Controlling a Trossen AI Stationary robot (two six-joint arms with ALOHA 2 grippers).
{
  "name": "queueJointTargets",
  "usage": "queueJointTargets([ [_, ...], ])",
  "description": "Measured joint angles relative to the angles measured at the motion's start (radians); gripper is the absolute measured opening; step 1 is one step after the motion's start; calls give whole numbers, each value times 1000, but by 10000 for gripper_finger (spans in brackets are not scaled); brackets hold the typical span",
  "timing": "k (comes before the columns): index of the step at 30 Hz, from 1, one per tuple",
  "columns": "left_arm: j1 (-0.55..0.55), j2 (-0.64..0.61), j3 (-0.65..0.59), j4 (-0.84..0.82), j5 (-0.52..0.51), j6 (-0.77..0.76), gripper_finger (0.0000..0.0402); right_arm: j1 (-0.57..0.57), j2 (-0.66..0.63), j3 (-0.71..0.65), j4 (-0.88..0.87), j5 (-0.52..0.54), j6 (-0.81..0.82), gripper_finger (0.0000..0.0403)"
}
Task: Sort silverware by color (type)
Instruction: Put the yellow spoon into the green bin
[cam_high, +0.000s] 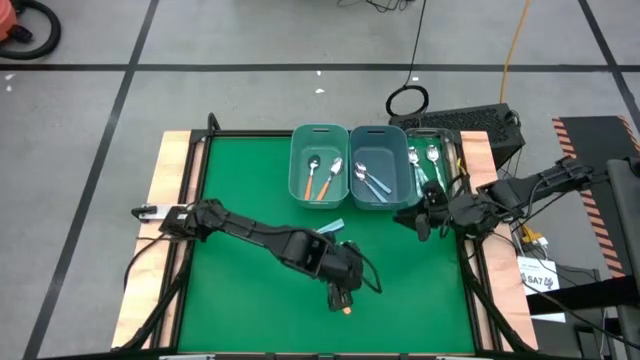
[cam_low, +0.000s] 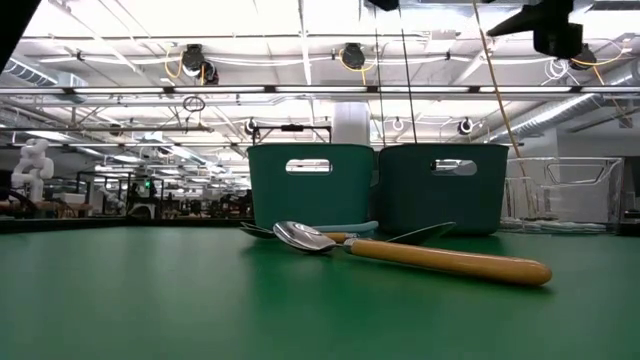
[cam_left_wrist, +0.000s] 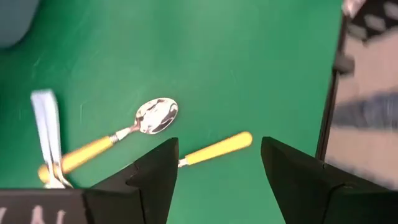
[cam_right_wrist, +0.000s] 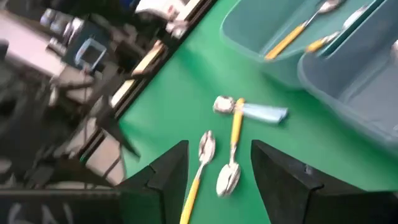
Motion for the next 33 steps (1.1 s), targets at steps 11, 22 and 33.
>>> queueJointTargets([
  [11, -101, 61, 1, -18, -226, -771, 234, 25, -11, -1, 25, -207, -68, 166],
  [22, -148, 197, 2, -22, -178, -1317, 234, 50, -88, -1, 25, -398, -102, 167],
  [33, -101, 268, 1, -11, -101, -1615, 234, 52, -119, -1, -20, -434, -120, 167],
])
